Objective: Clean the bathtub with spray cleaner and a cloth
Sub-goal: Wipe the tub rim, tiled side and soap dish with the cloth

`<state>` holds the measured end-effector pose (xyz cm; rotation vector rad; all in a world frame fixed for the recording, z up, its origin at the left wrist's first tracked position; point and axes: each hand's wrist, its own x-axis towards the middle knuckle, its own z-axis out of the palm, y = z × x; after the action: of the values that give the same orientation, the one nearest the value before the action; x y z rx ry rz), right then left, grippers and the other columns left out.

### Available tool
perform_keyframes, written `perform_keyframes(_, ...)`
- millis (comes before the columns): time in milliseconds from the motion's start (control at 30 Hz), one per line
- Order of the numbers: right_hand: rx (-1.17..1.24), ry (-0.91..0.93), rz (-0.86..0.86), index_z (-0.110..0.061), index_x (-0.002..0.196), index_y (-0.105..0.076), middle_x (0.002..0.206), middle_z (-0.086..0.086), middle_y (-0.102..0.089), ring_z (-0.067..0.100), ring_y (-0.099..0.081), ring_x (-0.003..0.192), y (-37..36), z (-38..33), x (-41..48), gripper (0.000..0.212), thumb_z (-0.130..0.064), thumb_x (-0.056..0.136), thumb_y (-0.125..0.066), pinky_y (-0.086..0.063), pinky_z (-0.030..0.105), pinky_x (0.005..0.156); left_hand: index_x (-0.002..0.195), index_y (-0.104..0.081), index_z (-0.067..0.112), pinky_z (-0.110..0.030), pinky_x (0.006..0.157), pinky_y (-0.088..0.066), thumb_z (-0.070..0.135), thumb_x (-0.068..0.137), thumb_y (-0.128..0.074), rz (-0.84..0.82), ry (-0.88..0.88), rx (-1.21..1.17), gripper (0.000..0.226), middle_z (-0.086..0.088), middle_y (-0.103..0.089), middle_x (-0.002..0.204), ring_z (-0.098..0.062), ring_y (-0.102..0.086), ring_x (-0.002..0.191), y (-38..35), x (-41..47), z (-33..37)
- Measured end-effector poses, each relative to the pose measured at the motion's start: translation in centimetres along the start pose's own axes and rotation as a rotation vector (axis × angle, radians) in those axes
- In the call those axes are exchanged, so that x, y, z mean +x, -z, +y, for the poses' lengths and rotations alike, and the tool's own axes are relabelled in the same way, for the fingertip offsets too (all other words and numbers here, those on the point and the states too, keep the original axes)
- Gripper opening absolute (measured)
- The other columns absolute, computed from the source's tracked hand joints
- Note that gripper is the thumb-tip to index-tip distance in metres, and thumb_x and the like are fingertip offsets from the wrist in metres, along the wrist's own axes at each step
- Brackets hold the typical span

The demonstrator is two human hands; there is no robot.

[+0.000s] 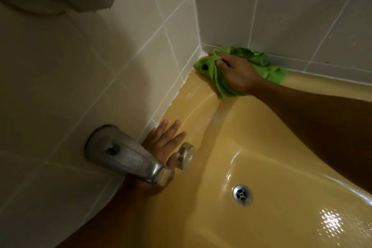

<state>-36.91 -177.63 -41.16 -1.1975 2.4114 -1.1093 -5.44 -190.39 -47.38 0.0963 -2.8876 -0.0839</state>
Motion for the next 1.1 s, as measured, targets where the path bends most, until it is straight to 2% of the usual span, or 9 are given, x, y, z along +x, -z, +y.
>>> perform_keyframes(167, -0.255, 0.193, -0.205, -0.026, 0.144, -0.055, 0.143, 0.006, -0.060, 0.029, -0.053, 0.131, -1.2, 0.3, 1.0, 0.048, -0.046, 0.104, -0.039, -0.039, 0.036, 0.106, 0.149, -0.052, 0.026, -0.042, 0.123, -0.017, 0.037, 0.095, -0.045, -0.055, 0.024, -0.079, 0.056, 0.002, -0.031, 0.167, -0.027, -0.019, 0.157, 0.4, 0.7, -0.1)
perform_keyframes(300, -0.503, 0.208, -0.242, -0.024, 0.159, -0.032, 0.166, 0.004, -0.029, 0.024, -0.026, 0.153, -1.3, 1.9, 2.1, 0.067, -0.058, 0.102, -0.022, -0.020, 0.042, 0.125, 0.147, -0.054, 0.025, -0.043, 0.122, -0.022, 0.036, 0.093, -0.047, -0.050, 0.006, -0.076, 0.056, 0.001, -0.032, 0.166, -0.026, -0.019, 0.158, 0.3, 0.8, -0.4)
perform_keyframes(400, -0.544, 0.204, -0.237, -0.027, 0.162, -0.021, 0.169, 0.002, -0.018, 0.023, -0.014, 0.156, -1.3, 2.1, 2.7, 0.062, -0.055, 0.107, -0.021, -0.016, 0.043, 0.126, 0.146, -0.057, 0.023, -0.042, 0.124, -0.021, 0.035, 0.095, -0.045, -0.045, 0.008, -0.076, 0.053, 0.000, -0.035, 0.165, -0.026, -0.021, 0.157, 0.3, 0.8, -0.3)
perform_keyframes(500, -0.484, 0.199, -0.241, -0.031, 0.162, -0.018, 0.169, 0.003, -0.020, 0.026, -0.021, 0.155, -0.9, 1.3, 2.3, 0.062, -0.055, 0.106, -0.032, -0.021, 0.043, 0.124, 0.143, -0.061, 0.021, -0.047, 0.122, -0.027, 0.034, 0.096, -0.043, -0.026, 0.003, -0.069, 0.052, -0.004, -0.040, 0.162, -0.029, -0.028, 0.155, 0.4, 0.9, -0.1)
perform_keyframes(600, -0.437, 0.245, 0.021, -0.025, 0.155, -0.037, 0.160, 0.007, -0.039, 0.034, -0.045, 0.138, 0.0, 0.1, 0.4, 0.062, -0.042, 0.099, -0.057, -0.039, 0.047, 0.110, 0.145, -0.059, 0.023, -0.049, 0.121, -0.028, 0.036, 0.095, -0.041, -0.061, 0.010, -0.068, 0.054, -0.001, -0.036, 0.164, -0.028, -0.024, 0.156, 0.4, 0.9, -0.2)
perform_keyframes(667, -0.555, 0.281, 0.223, -0.018, 0.139, -0.056, 0.141, 0.013, -0.055, 0.037, -0.054, 0.121, 0.0, -0.2, -0.8, 0.049, -0.040, 0.096, -0.057, -0.043, 0.047, 0.097, 0.147, -0.057, 0.025, -0.048, 0.121, -0.027, 0.036, 0.094, -0.042, -0.073, 0.016, -0.060, 0.055, 0.001, -0.033, 0.166, -0.025, -0.021, 0.157, 0.4, 1.0, -0.2)
perform_keyframes(733, -0.653, 0.197, 0.105, -0.023, 0.142, -0.054, 0.147, 0.010, -0.050, 0.036, -0.048, 0.129, -0.5, -0.2, -1.5, 0.051, -0.051, 0.100, -0.045, -0.039, 0.048, 0.103, 0.147, -0.057, 0.026, -0.046, 0.122, -0.026, 0.035, 0.094, -0.042, -0.071, 0.029, -0.061, 0.055, 0.002, -0.033, 0.166, -0.023, -0.019, 0.158, 0.5, 1.0, 0.1)
perform_keyframes(867, -0.582, 0.006, -0.161, -0.040, 0.161, -0.009, 0.171, -0.003, -0.009, 0.025, -0.009, 0.156, -2.1, 0.5, -0.6, 0.063, -0.061, 0.104, -0.021, -0.022, 0.053, 0.118, 0.144, -0.060, 0.024, -0.050, 0.121, -0.030, 0.036, 0.095, -0.042, -0.041, 0.030, -0.071, 0.053, 0.001, -0.036, 0.164, -0.025, -0.025, 0.156, 0.6, 1.1, 0.3)
perform_keyframes(1100, -0.564, -0.057, -0.160, -0.039, 0.161, -0.011, 0.171, -0.002, -0.007, 0.024, -0.005, 0.157, -5.4, -2.9, 0.6, 0.065, -0.062, 0.102, -0.024, -0.016, 0.053, 0.120, 0.147, -0.057, 0.021, -0.043, 0.125, -0.024, 0.033, 0.094, -0.043, 0.014, 0.030, -0.065, 0.056, 0.000, -0.037, 0.164, -0.023, -0.026, 0.156, 0.4, 1.3, 0.6)
